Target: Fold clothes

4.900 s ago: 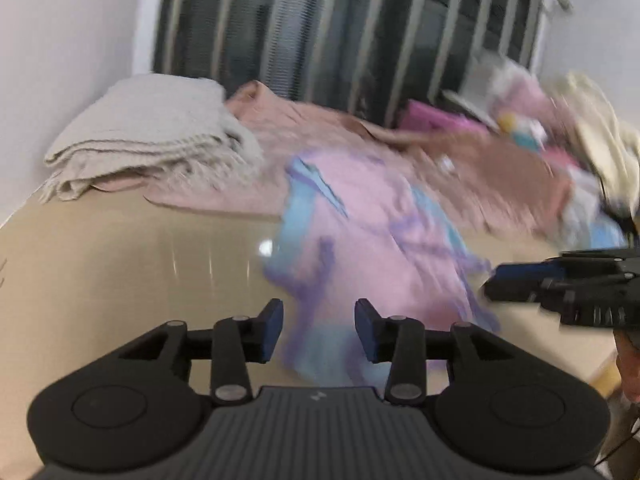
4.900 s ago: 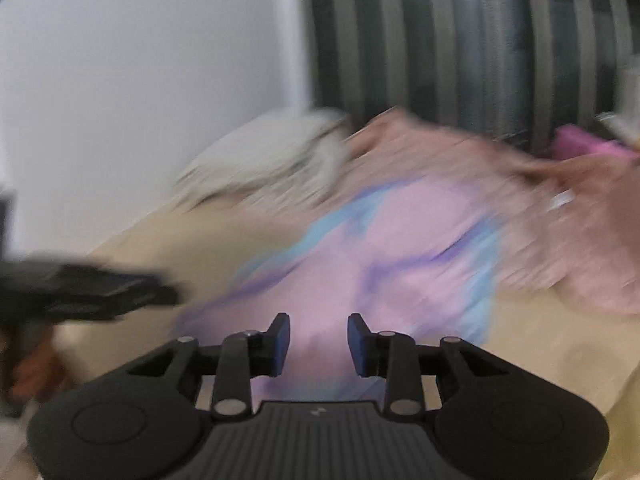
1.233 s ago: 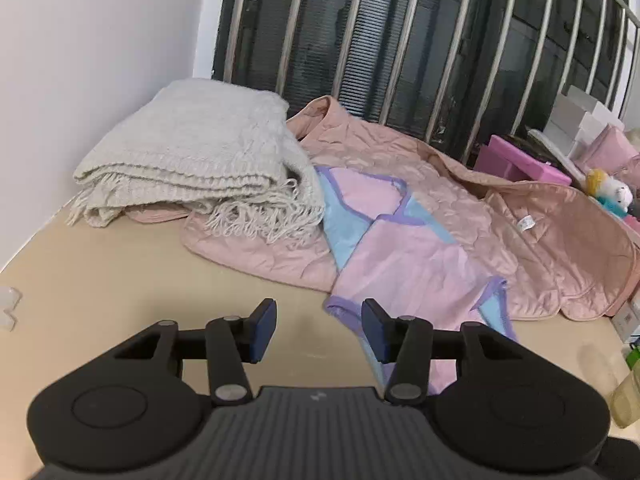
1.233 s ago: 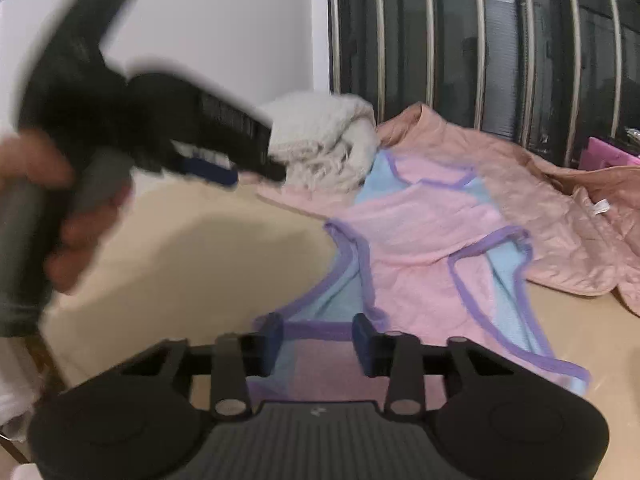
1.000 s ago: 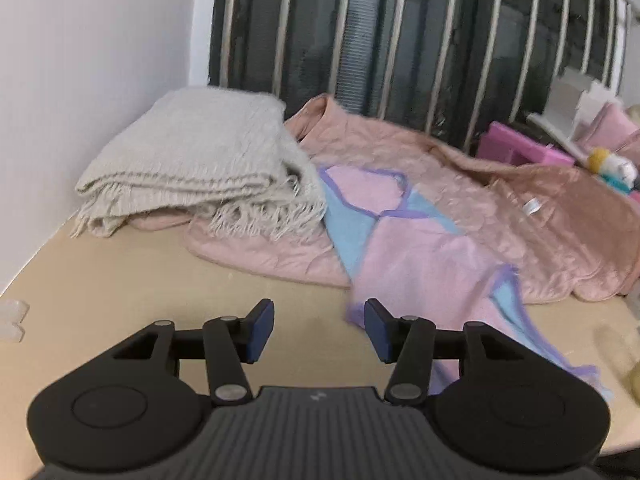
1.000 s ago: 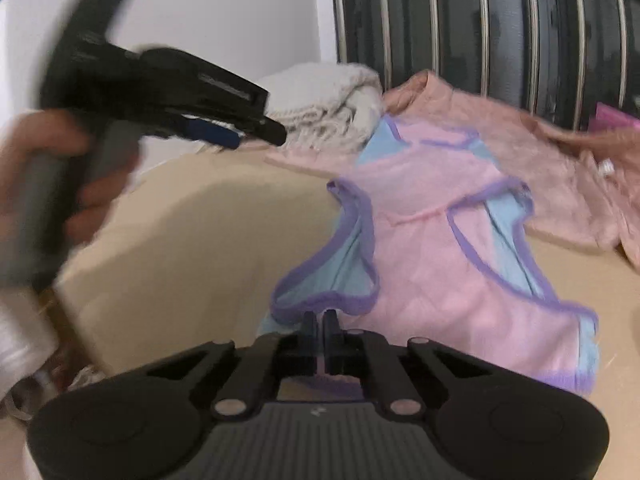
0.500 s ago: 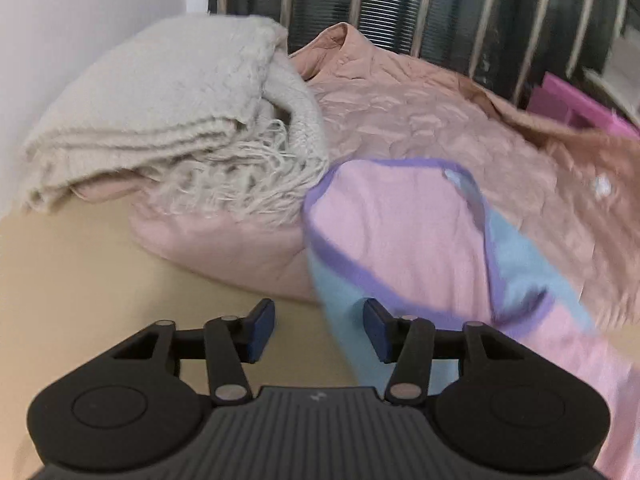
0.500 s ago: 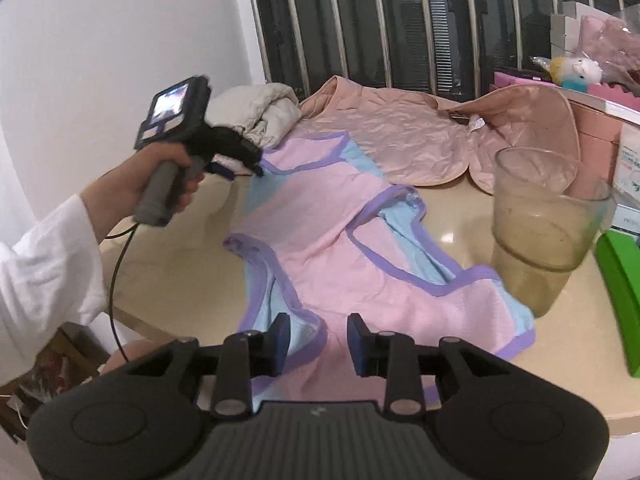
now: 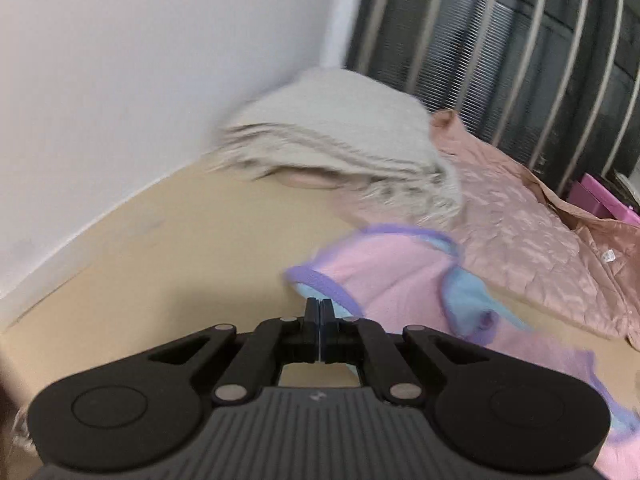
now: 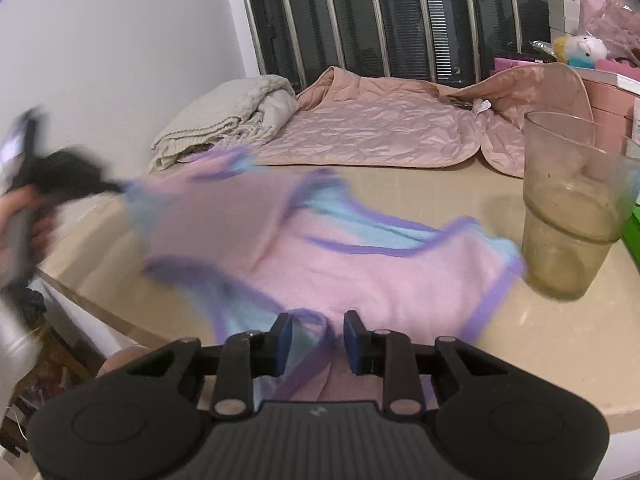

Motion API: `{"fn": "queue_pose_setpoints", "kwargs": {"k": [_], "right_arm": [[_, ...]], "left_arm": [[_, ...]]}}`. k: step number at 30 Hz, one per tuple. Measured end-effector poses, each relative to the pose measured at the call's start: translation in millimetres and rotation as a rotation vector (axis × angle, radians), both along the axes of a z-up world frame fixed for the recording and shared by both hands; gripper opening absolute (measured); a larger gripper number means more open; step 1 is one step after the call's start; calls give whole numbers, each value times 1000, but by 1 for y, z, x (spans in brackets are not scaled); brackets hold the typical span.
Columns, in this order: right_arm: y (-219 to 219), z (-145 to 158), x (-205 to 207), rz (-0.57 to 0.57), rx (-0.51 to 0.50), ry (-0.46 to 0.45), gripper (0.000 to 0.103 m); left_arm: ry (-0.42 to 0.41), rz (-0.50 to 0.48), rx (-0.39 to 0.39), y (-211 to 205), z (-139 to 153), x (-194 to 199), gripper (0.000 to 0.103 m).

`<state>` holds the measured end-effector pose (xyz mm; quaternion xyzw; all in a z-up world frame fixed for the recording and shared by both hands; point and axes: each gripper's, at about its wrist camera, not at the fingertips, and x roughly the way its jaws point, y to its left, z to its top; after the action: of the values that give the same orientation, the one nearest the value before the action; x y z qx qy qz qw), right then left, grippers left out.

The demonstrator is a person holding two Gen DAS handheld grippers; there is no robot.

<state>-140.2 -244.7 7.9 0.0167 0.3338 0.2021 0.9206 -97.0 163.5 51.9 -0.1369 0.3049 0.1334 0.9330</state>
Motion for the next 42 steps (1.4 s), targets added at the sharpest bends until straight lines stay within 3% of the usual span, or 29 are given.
{"fn": "queue_pose_setpoints", "kwargs": {"k": [3, 4, 5, 7, 9, 12, 14, 15, 16, 17, 18, 20, 22, 25, 28, 32, 35, 38, 39, 40, 41, 42], "right_arm": [[6, 4, 13, 7, -42, 10, 28], [11, 8, 17, 21, -47, 8, 28], [15, 12, 18, 48, -32, -6, 29], [25, 21, 25, 103, 14, -27, 43], [38, 27, 38, 143, 64, -34, 50], [63, 24, 71, 119, 72, 9, 50], [76, 20, 97, 103, 91, 59, 50], [83, 17, 108, 111, 93, 92, 44], [89, 14, 117, 122, 85, 112, 14], [94, 13, 124, 123, 75, 121, 2], [94, 18, 126, 93, 59, 89, 1], [85, 31, 128, 8, 65, 19, 1], [69, 37, 136, -109, 67, 8, 3], [62, 40, 138, -218, -54, 12, 23], [83, 57, 116, -97, -17, -57, 39], [179, 66, 112, 299, -107, -114, 39], [259, 44, 133, 523, -215, -53, 39], [295, 25, 163, 551, -302, 35, 33], [300, 21, 171, 544, -313, 65, 19], [300, 20, 176, 539, -302, 94, 1], [299, 20, 182, 530, -290, 121, 2], [296, 21, 187, 507, -279, 139, 1]], "left_arm": [[-19, -20, 31, -3, 4, -21, 16], [-26, -28, 42, -5, 6, -27, 31], [-33, -36, 53, -6, 8, -33, 37], [-46, -52, 75, -9, 11, -46, 37], [-46, -180, 54, -26, 9, -32, 38], [-31, -308, 86, -55, -2, -5, 38], [-16, -353, 52, -64, -9, 8, 38], [-14, -361, 35, -65, -12, 12, 38], [-10, -356, 32, -63, -16, 13, 39], [1, -342, 39, -60, -20, 12, 39], [13, -327, 47, -57, -23, 11, 39], [17, -324, 53, -46, -30, 2, 39], [8, -331, 56, -36, -33, -11, 44], [10, -341, 58, -33, -33, -22, 44], [-3, -391, 27, -37, -31, -22, 44], [-4, -440, 60, -45, -35, -15, 44], [-11, -431, 38, -49, -34, -5, 44], [-7, -513, 20, -57, -34, 6, 44], [7, -541, 17, -59, -36, 10, 43], [1, -552, 36, -62, -37, 10, 28], [5, -559, 43, -62, -37, 9, 4], [11, -567, 46, -62, -36, 8, 3]]}}
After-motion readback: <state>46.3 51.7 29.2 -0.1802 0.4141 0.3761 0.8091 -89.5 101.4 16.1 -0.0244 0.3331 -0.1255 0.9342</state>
